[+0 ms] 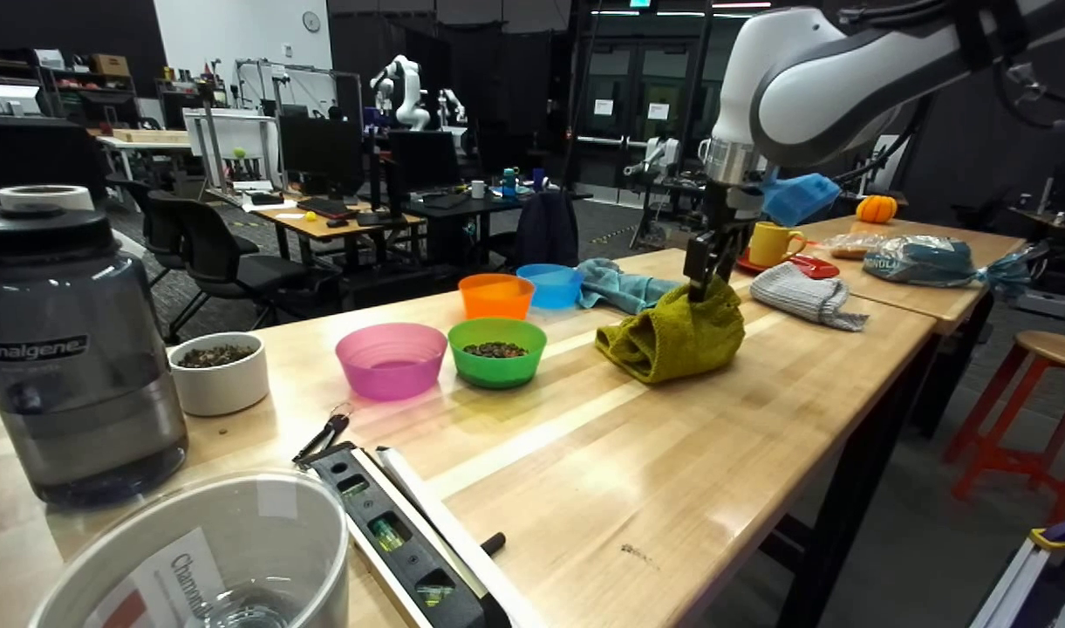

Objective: Fold the green thing

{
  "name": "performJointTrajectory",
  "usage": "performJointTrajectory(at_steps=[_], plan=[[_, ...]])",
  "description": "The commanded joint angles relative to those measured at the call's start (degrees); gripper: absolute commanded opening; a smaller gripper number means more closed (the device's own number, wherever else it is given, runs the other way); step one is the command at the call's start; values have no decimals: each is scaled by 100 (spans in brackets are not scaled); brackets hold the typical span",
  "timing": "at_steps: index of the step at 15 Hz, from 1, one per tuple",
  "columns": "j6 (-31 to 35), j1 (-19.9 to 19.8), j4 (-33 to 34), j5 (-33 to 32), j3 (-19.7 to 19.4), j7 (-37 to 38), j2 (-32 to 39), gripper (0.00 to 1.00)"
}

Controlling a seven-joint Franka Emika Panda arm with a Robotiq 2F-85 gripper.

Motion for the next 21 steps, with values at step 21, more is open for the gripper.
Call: performJointTrajectory(at_steps=[21], plan=[[-1888, 508, -574, 833, 54, -726, -1779, 100]])
